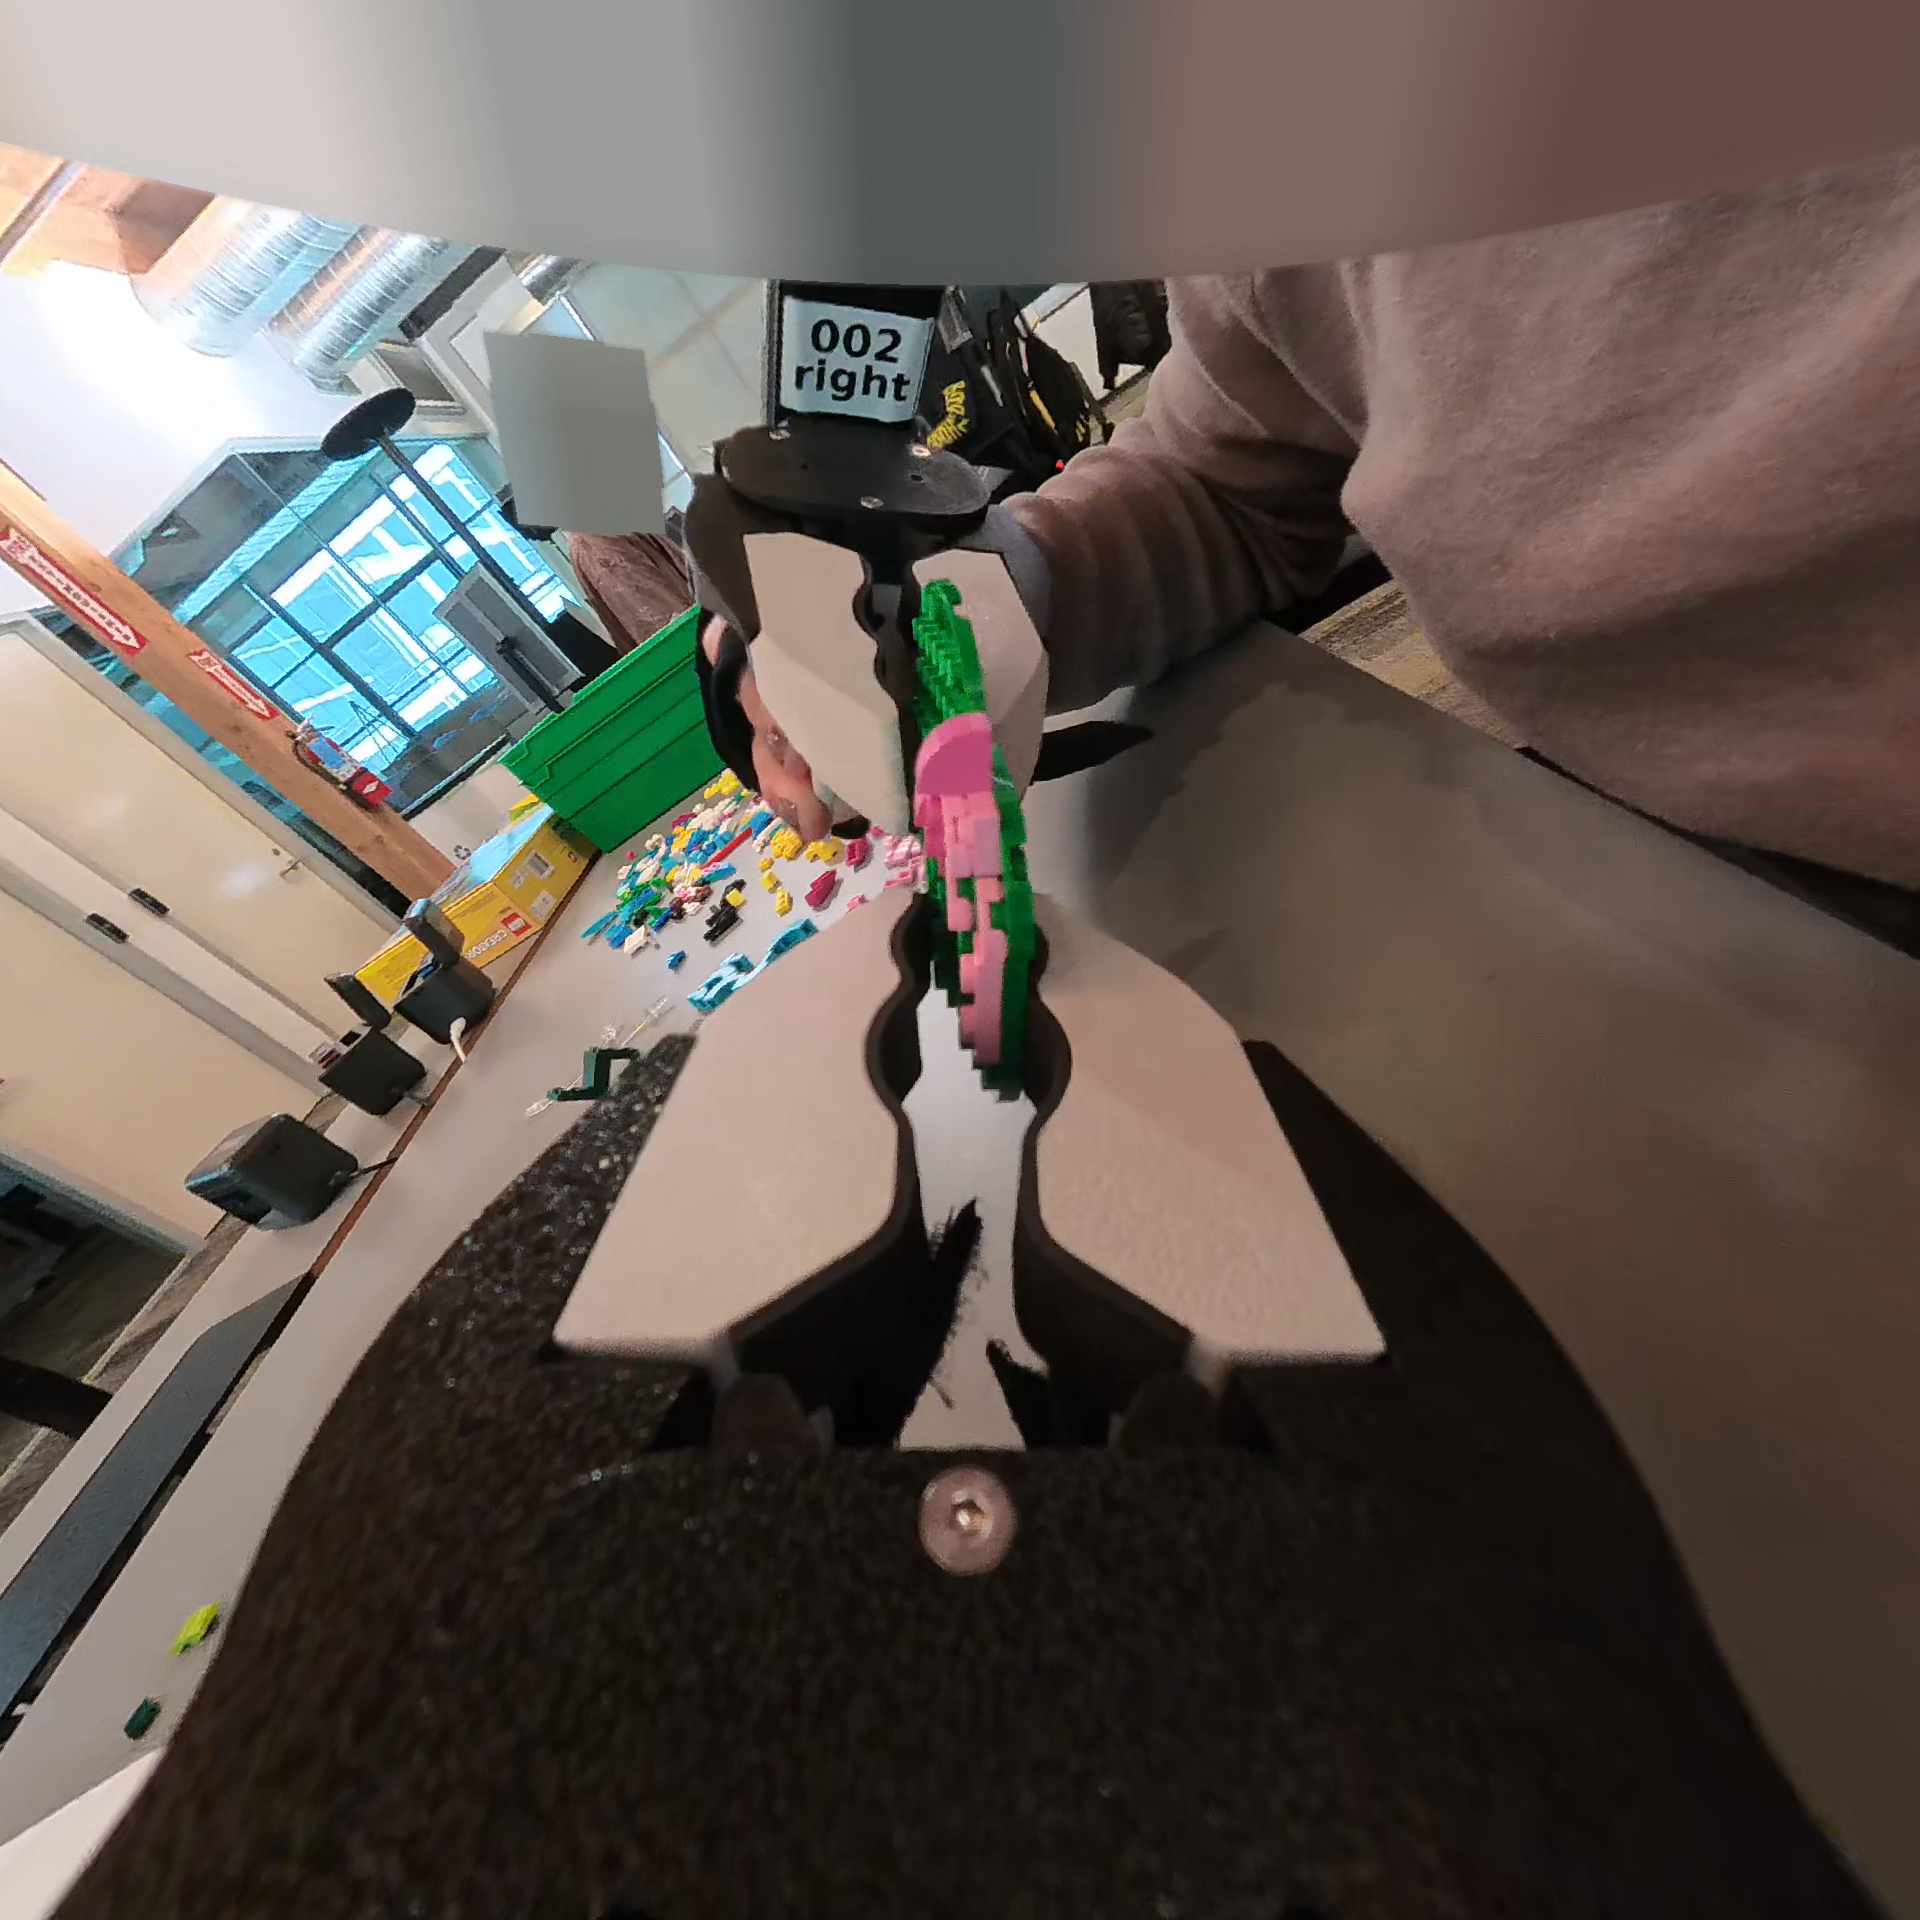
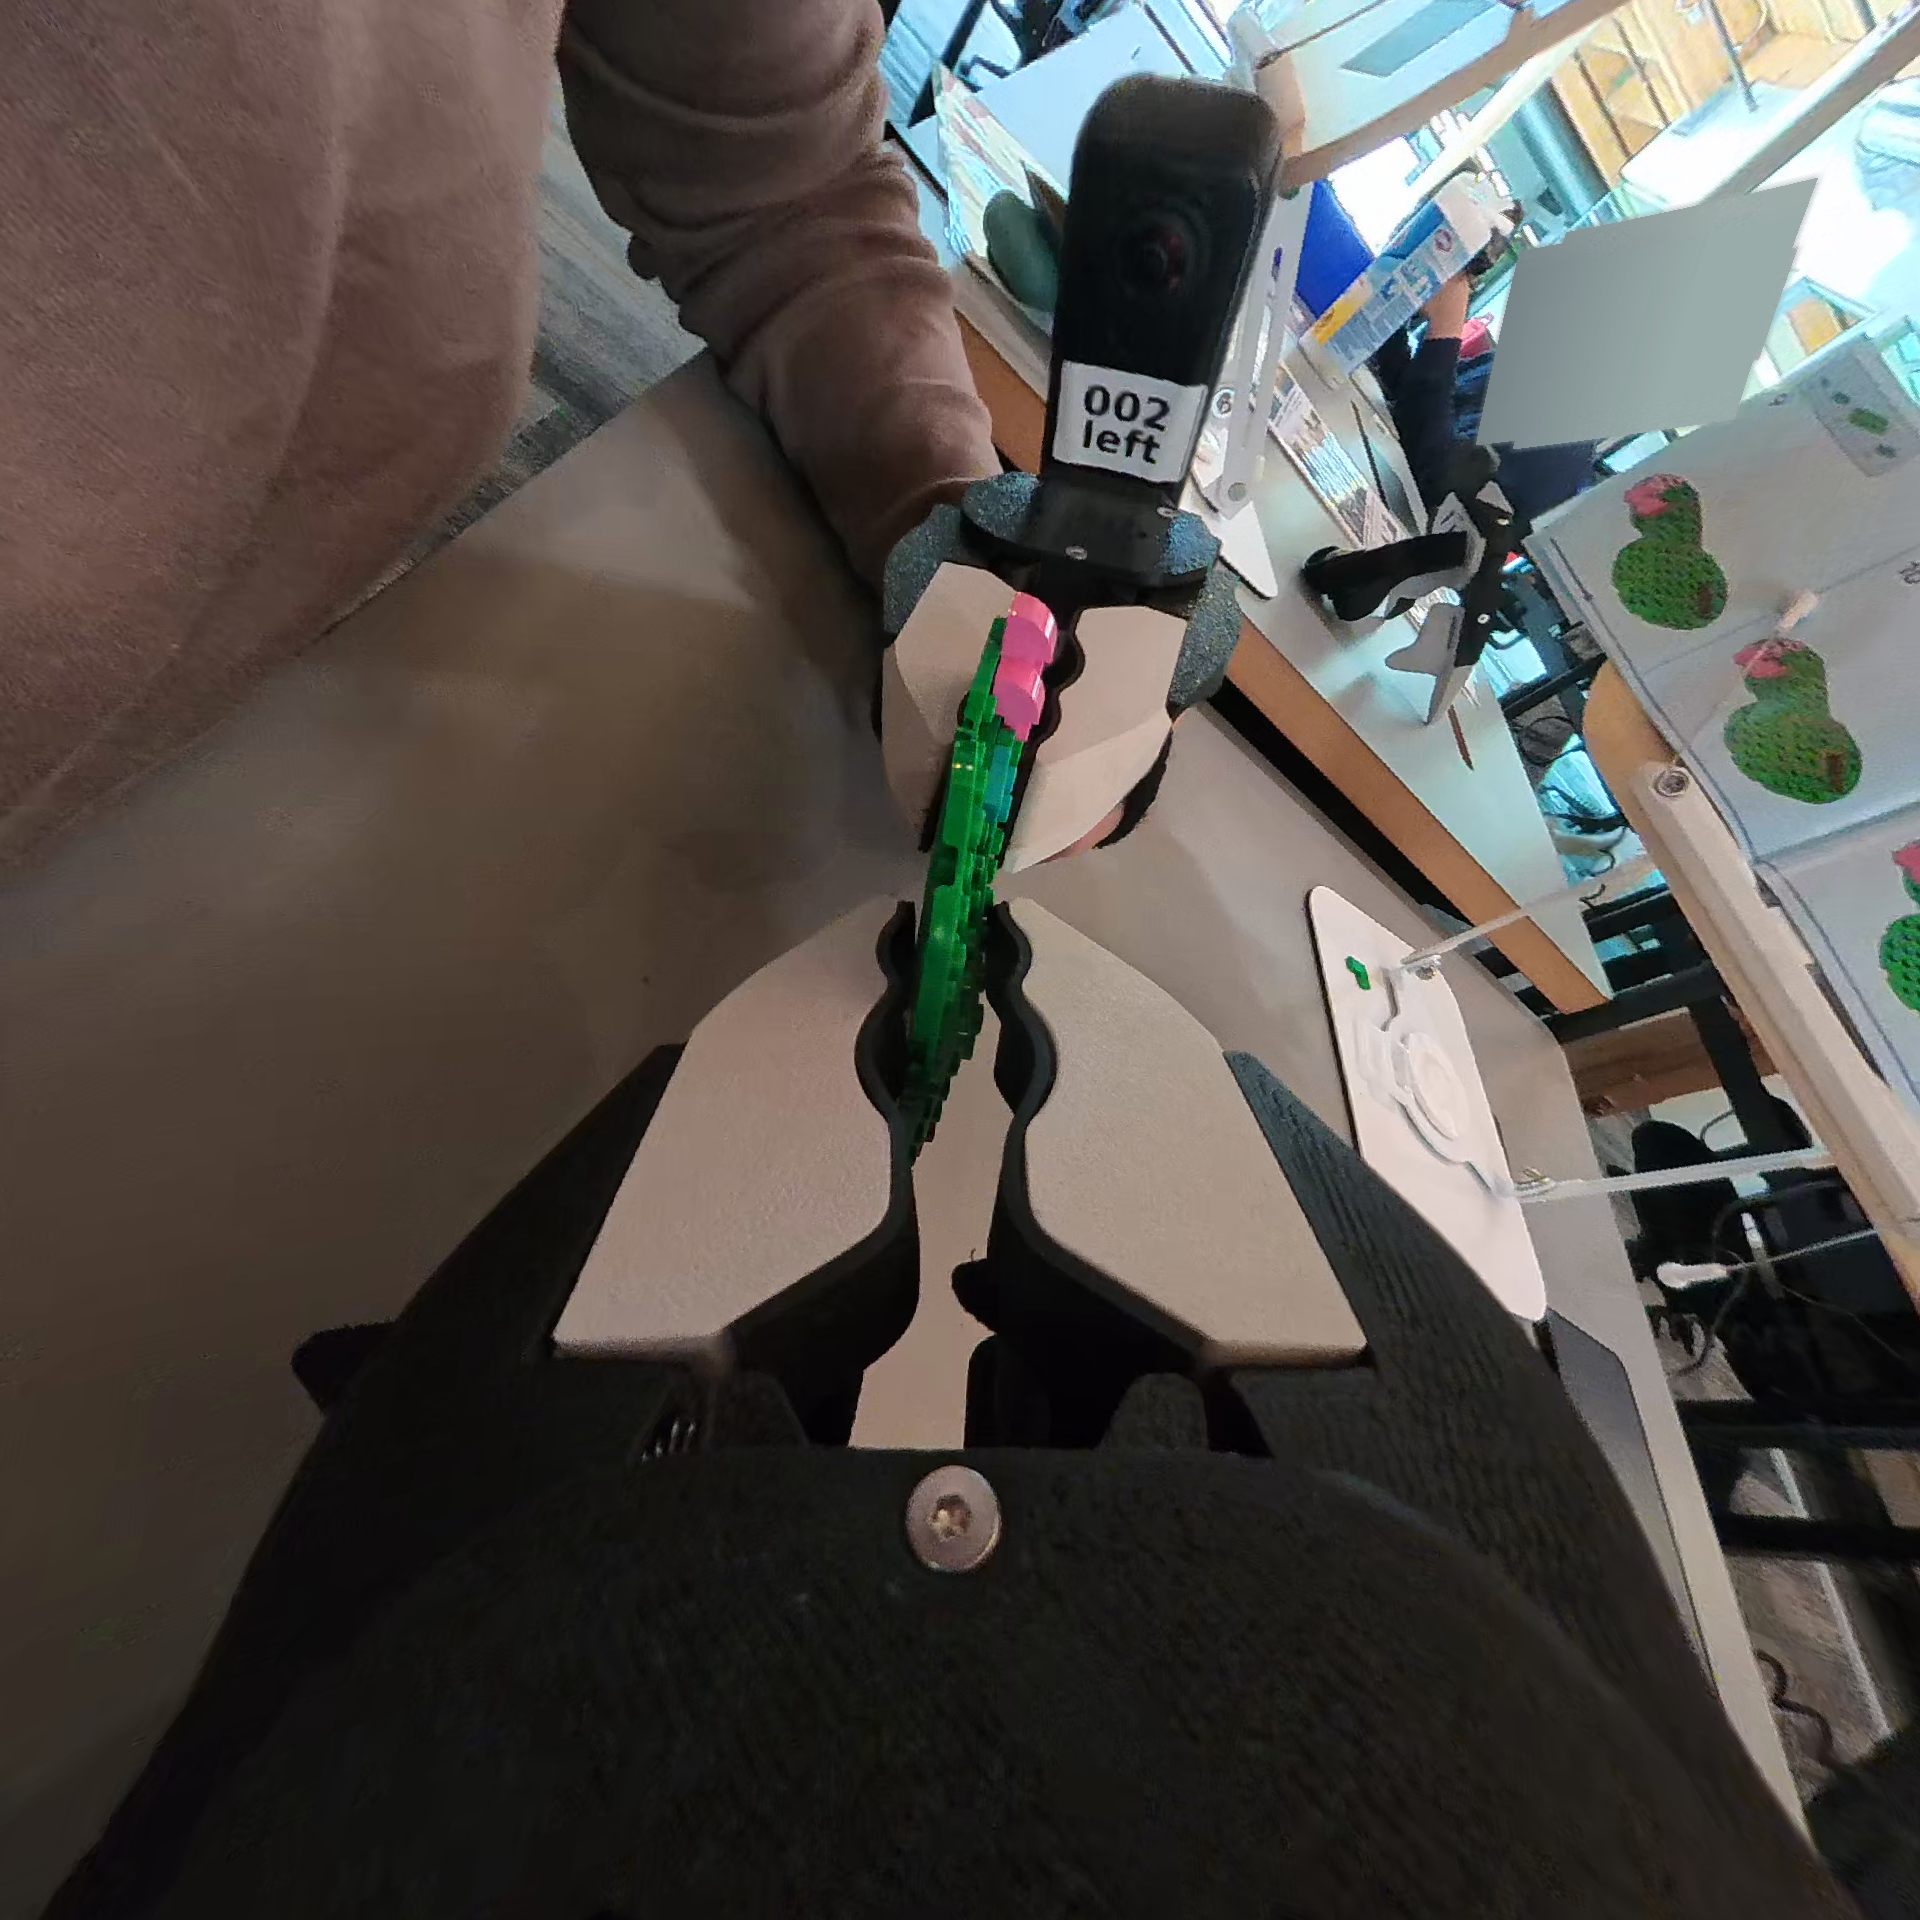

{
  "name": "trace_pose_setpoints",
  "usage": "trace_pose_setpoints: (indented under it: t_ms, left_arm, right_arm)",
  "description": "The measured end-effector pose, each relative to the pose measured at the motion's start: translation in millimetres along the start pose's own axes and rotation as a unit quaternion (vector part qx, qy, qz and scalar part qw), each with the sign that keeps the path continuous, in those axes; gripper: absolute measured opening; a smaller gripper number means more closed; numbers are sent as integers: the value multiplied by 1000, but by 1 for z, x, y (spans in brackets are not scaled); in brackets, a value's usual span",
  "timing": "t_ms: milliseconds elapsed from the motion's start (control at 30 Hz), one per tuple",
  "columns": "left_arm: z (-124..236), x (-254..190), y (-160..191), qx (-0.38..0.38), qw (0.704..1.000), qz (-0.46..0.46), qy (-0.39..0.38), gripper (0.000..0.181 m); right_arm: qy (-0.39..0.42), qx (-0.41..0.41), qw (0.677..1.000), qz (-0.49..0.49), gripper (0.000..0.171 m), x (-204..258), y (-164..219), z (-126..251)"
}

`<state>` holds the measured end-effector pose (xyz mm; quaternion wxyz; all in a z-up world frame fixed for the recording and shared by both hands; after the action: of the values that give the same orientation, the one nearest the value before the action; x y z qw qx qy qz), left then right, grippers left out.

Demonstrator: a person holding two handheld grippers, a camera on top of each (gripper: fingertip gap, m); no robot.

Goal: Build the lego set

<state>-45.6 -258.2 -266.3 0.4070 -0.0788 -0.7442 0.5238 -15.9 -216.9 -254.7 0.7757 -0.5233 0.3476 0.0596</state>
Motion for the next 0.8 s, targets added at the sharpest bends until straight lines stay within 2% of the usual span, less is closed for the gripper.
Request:
trace_pose_setpoints:
  t_ms: [100, 200, 267, 333, 400, 467, 567, 667, 800]
  left_arm:
    - [0, 3, 0, 5, 1000, -10, -8, 14]
    - [4, 16, -1, 19, 998, -39, -44, 13]
    - [8, 21, 3, 36, 995, -68, -63, 13]
    - [10, 23, 5, 48, 993, -89, -66, 13]
    - [10, 23, 6, 51, 992, -96, -67, 13]
    - [10, 24, 7, 53, 990, -106, -74, 13]
    - [11, 28, 10, 60, 983, -146, -98, 14]
    - [11, 32, 6, 65, 963, -230, -126, 18]
    - [9, 29, 12, 92, 952, -267, -116, 16]
  right_arm:
    - [11, -4, 1000, -1, 11, -2, 1, 0]
    - [67, -10, 998, 8, 11, -16, 2, 0]
    - [96, 19, 994, 51, 21, -23, 7, 4]
    - [106, 38, 991, 72, 23, -26, 9, 8]
    - [111, 48, 990, 80, 21, -27, 11, 9]
    - [106, 59, 988, 98, 11, -25, 14, 9]
    - [108, 80, 982, 130, 10, -26, 19, 9]
    - [119, 86, 976, 160, 10, -29, 21, 10]
    - [118, 100, 969, 194, 10, -27, 27, 9]
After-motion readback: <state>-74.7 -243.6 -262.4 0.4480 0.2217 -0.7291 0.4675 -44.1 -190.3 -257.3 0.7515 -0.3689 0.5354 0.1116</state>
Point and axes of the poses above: each gripper's, where its closed fingertips meet, z back along the fingers, y out of its underside, x = y × z across the jaws, the point moved 2 cm from there along z, back along the fingers, and after that the axes turned 11 degrees about -x, right-handed, at the moved point
